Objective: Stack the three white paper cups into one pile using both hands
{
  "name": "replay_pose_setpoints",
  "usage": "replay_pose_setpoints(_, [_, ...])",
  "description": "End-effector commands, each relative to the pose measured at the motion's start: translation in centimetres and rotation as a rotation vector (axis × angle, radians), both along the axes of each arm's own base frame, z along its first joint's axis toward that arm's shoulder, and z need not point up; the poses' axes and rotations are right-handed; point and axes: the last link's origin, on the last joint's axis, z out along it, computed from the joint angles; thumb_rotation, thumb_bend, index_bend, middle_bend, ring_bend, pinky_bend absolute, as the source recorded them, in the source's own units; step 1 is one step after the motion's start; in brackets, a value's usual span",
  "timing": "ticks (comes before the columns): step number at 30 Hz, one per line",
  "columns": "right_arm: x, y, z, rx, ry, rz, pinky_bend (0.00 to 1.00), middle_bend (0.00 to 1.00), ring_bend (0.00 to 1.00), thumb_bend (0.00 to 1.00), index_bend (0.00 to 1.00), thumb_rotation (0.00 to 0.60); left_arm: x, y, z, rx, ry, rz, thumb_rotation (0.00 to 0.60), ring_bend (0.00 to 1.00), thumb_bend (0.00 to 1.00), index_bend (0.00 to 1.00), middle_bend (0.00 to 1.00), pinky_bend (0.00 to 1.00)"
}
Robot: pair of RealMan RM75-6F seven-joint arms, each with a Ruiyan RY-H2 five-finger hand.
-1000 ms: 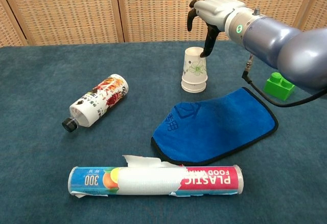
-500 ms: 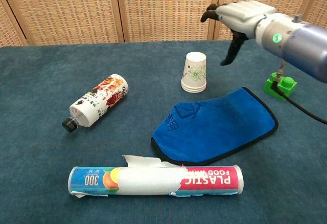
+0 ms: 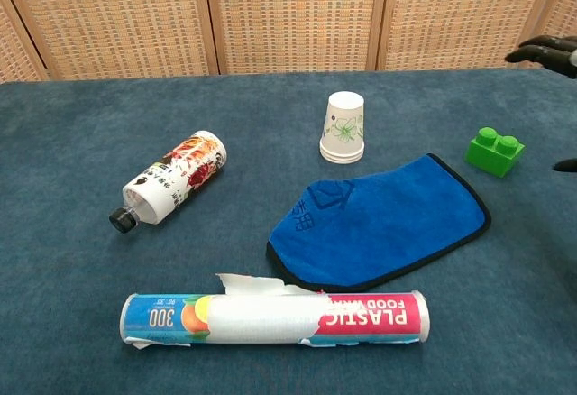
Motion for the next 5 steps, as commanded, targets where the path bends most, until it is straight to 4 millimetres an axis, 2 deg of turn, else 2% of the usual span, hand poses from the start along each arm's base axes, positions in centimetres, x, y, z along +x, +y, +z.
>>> replay_pose_setpoints(1, [-1.7,2.4,1.1,-0.004,-0.019,-0.014,0.00,0.00,0.00,0.07,0.00,0.600,0.0,-0.8,0.1,0.004,0.006,0.006,0.600,0.00,0.05,0.00,0.00,0.00])
replay_pose_setpoints(5, [-2.9,4.2,1.8,-0.016,-0.048,-0.016,0.00,0.00,0.00,0.07,0.00,0.600,-0.3,-1.5,0.1,0.004,0.016,0.017,0.600,0.00,0.05,0.00,0.00,0.00])
